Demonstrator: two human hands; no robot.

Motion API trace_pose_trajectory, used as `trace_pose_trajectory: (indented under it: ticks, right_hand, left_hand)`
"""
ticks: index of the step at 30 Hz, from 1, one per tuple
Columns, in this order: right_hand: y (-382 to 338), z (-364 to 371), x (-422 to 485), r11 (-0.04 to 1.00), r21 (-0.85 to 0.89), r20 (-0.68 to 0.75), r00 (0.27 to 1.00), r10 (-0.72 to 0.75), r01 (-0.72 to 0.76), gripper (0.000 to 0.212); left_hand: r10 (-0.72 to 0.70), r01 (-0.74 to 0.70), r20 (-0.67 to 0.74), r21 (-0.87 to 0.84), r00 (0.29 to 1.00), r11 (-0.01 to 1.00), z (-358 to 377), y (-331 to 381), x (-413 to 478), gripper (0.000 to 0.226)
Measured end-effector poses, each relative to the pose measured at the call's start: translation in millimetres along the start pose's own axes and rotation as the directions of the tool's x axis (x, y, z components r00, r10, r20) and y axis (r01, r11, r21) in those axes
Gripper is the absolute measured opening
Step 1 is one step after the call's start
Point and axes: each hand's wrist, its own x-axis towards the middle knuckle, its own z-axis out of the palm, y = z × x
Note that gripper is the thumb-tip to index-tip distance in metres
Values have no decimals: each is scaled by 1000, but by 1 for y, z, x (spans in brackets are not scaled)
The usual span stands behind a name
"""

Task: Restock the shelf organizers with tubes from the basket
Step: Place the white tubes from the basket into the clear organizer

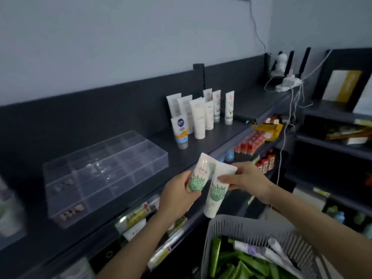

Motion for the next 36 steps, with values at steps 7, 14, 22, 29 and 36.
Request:
trace_pose_trajectory:
  ticks: [7,14,22,29,36]
  right_hand:
    - [-89,83,4,977,117,97,977,-190,179,20]
    - [-136,189,0,956,135,252,924,-287,260,15]
    - [-183,328,-11,919,100,437,813,-384,381,14]
    - [-223,419,-4,827,40,491,710,-505,561,13]
    - [-241,472,13,633,-223,502,644,-577,741,17]
  left_hand:
    - [17,-30,-243,-51,970,998,-110,3,-32,39]
    - [0,62,-470,116,883,991,-207,-31,-95,29]
    - [-101,230,-692,97,715,968,-308,-91,-179,33]
    - [-166,387,-795,92,583,918,-372,-139,-216,35]
    - [-261,504,-753,106,603,857,-394,-179,-218,36]
